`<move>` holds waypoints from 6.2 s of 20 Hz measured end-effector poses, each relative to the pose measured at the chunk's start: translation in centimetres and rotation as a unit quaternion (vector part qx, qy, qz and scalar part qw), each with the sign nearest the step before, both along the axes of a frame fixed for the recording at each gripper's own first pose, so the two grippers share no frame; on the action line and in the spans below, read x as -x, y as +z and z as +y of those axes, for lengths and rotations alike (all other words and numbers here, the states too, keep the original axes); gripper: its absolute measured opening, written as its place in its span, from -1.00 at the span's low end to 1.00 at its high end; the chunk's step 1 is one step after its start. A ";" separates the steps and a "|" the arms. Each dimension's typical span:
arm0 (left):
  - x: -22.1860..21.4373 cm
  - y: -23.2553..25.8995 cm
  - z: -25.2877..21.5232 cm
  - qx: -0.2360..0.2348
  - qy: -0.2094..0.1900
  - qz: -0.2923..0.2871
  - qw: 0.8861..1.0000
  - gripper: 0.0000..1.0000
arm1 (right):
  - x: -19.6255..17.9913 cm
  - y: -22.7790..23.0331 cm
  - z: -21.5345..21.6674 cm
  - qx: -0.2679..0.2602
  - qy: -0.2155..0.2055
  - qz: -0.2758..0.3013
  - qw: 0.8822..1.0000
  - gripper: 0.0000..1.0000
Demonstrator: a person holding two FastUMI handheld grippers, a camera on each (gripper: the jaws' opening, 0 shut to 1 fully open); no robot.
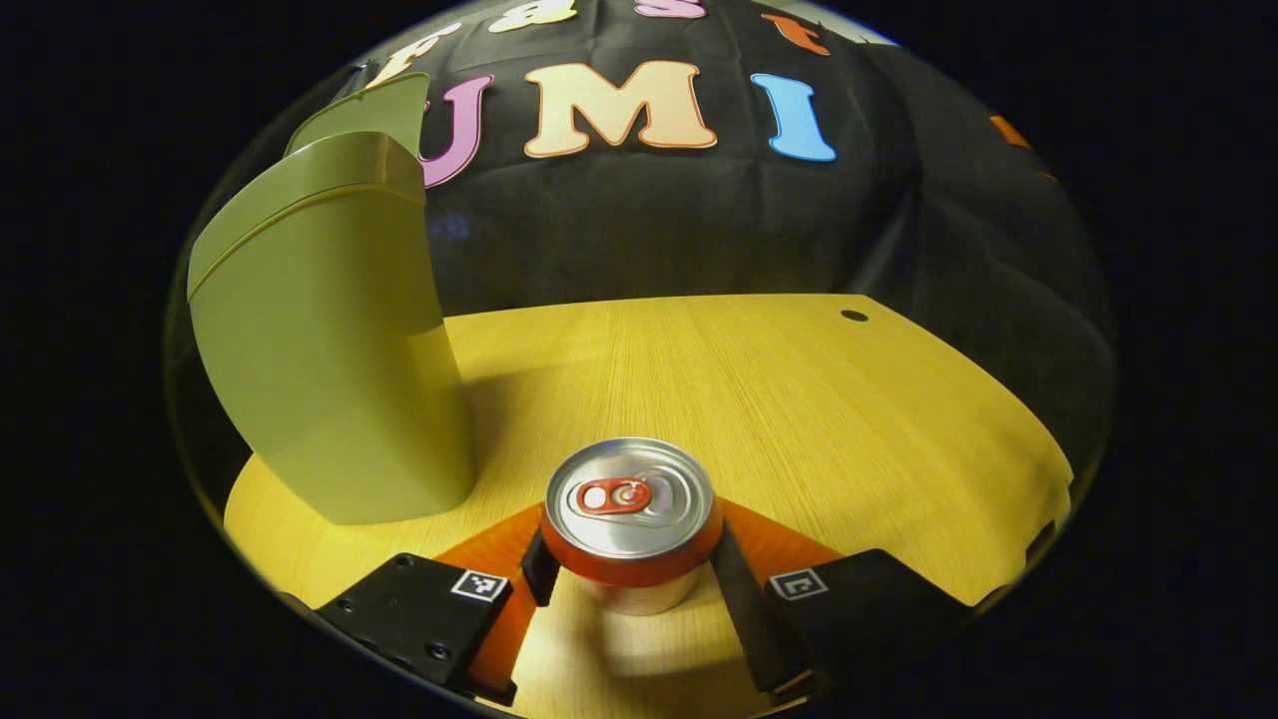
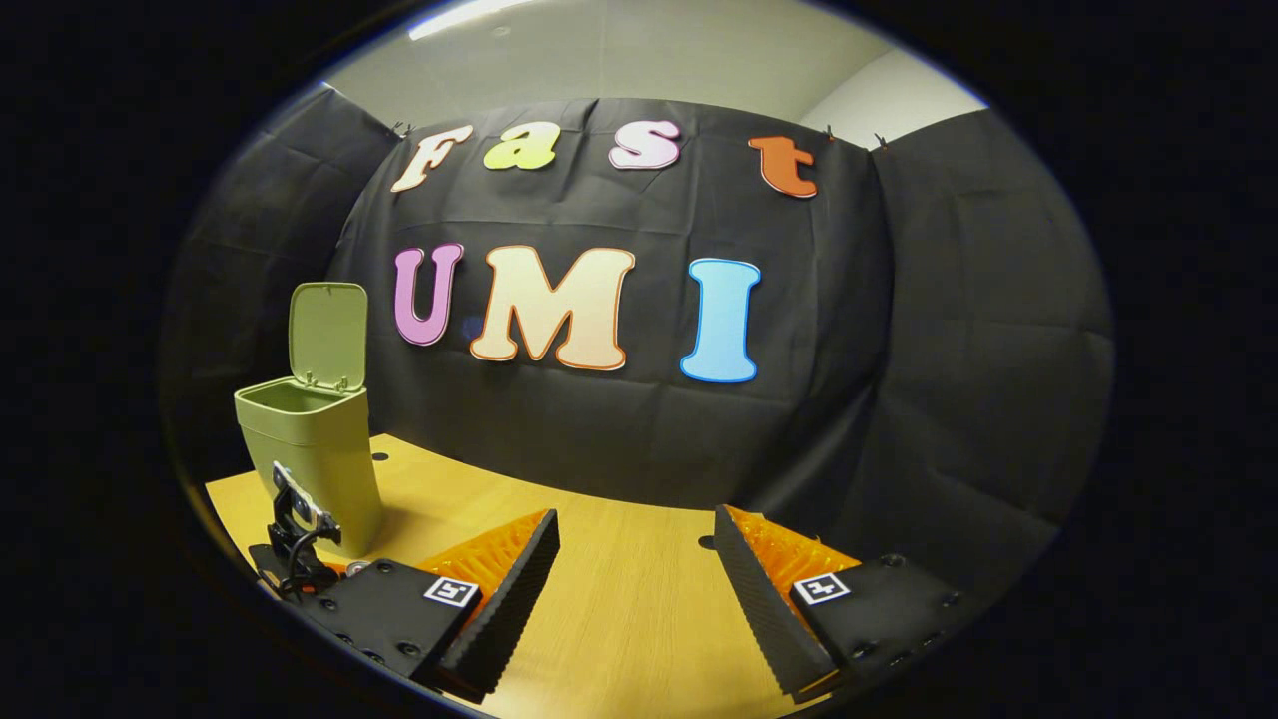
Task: Press the lid of the desktop garbage bin to open it, pick up the crumpled paper on the desktop and throw it into the bin, then pick up the pop can on the desktop and drop it into the bin, and finally close the garbage bin lid.
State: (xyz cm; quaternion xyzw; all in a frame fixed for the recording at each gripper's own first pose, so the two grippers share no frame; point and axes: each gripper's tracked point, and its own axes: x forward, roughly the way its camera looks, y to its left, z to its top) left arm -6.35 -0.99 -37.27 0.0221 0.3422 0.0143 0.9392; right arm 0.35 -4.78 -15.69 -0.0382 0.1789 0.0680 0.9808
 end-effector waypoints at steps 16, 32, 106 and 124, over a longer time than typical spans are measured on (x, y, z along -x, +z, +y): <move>-8.3 19.3 1.7 0.007 -0.014 -0.173 0.985 0.56 | 1.5 -0.9 1.6 -0.053 -0.022 0.003 0.998 0.96; -11.7 32.1 14.3 -0.042 0.079 -0.280 0.956 0.56 | 3.8 -3.2 3.5 -0.072 -0.022 0.031 0.997 0.96; -9.4 31.3 23.5 -0.043 0.158 -0.215 0.963 0.87 | 3.6 -1.7 11.2 -0.094 0.046 0.024 0.994 0.96; -6.3 23.0 21.6 -0.067 0.123 -0.153 0.978 0.93 | 3.8 -3.4 12.1 -0.105 0.055 0.045 0.992 0.96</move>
